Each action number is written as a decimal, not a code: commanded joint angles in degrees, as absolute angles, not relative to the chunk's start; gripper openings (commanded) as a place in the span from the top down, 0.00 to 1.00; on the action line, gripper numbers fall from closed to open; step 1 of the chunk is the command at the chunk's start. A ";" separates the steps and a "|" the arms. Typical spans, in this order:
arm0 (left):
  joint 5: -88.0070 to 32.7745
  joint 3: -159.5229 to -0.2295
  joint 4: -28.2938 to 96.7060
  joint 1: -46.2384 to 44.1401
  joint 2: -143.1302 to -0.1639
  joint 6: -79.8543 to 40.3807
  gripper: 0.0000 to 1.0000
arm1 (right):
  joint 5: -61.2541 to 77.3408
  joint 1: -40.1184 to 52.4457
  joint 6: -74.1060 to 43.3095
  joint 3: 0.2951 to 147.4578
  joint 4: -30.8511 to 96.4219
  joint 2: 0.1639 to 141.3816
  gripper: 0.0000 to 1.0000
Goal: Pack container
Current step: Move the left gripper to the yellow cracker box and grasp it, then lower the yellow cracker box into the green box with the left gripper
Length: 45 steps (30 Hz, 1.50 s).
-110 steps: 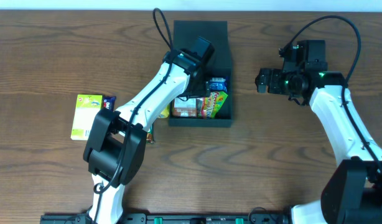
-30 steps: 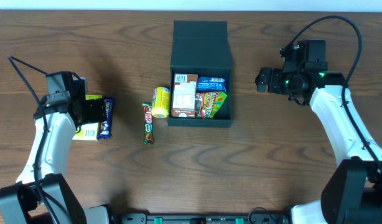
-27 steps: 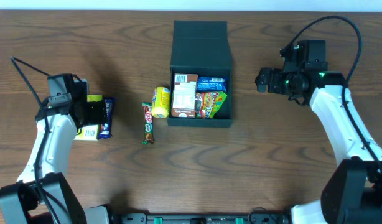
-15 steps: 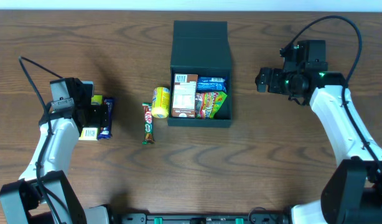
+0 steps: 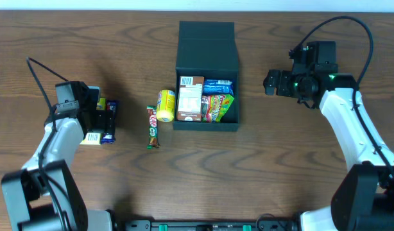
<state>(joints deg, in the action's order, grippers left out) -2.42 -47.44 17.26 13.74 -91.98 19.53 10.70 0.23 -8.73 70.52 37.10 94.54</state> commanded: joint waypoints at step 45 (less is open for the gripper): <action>-0.03 -46.98 12.53 14.33 -98.08 11.07 0.25 | 12.27 -0.03 -11.94 71.20 39.00 94.08 0.01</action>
<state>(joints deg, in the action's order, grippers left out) 0.19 -47.42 12.56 14.15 -96.99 11.38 11.90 0.23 -11.18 70.52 38.98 94.54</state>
